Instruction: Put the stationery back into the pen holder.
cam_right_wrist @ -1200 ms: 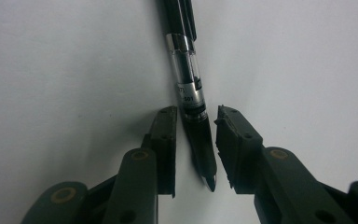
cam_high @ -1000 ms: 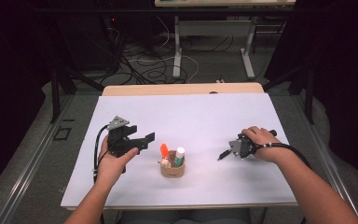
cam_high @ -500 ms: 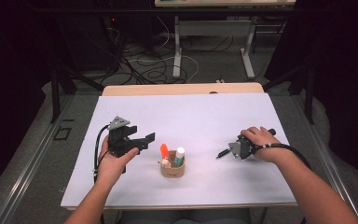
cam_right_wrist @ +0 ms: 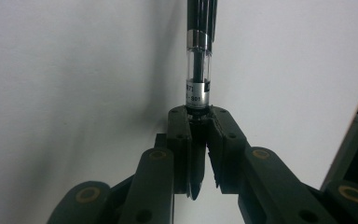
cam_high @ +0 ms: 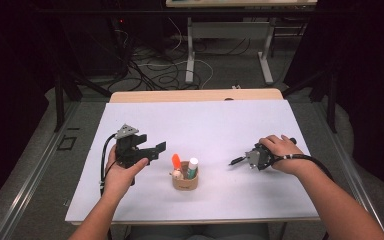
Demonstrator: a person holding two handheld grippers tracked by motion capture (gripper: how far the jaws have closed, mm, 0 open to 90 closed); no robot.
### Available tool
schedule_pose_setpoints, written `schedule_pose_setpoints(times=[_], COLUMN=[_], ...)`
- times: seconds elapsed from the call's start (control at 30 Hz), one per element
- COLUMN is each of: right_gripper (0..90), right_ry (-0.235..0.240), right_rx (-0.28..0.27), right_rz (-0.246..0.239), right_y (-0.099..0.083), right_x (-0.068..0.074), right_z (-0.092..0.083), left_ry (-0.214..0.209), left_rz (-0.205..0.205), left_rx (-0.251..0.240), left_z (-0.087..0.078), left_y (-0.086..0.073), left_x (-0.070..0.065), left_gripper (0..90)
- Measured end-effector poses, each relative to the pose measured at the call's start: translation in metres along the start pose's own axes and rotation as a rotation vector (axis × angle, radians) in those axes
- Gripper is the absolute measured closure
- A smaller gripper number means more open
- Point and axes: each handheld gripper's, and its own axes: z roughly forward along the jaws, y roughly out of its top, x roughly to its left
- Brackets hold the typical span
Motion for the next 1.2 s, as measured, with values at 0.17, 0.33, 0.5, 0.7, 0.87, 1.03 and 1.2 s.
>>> schedule_pose_setpoints(times=[0.17,0.33,0.5,0.7,0.87,1.03,1.2], right_gripper=[79.8,79.8,79.8,79.8,79.8,79.8,79.8], right_ry=[-0.044,-0.170,-0.224,-0.325,-0.393,-0.440,-0.474], right_rx=[-0.001,-0.067,-0.078,-0.104,-0.089,-0.062,-0.044], right_rz=[-0.007,-0.007,-0.037,-0.080,-0.099,-0.182,-0.242], right_y=[0.003,0.008,0.018,0.027,0.031,0.039,0.049], right_x=[-0.001,0.001,-0.001,-0.004,-0.003,-0.006,-0.009], right_z=[-0.007,-0.011,-0.022,-0.034,-0.044,-0.056,-0.067], left_ry=[0.000,-0.001,-0.002,-0.001,-0.009,-0.022,-0.057], left_rz=[-0.004,-0.007,-0.007,-0.008,-0.005,0.012,0.013], left_rx=[-0.002,-0.001,0.003,0.000,-0.004,-0.015,-0.019], left_z=[-0.001,-0.001,-0.002,-0.003,-0.004,-0.006,-0.010], left_y=[0.000,0.001,0.001,0.002,0.005,0.011,0.017], left_x=[0.000,0.000,0.000,0.000,-0.003,-0.008,-0.017], left_gripper=[16.1,16.1,16.2,16.4,16.7,17.4,18.6])
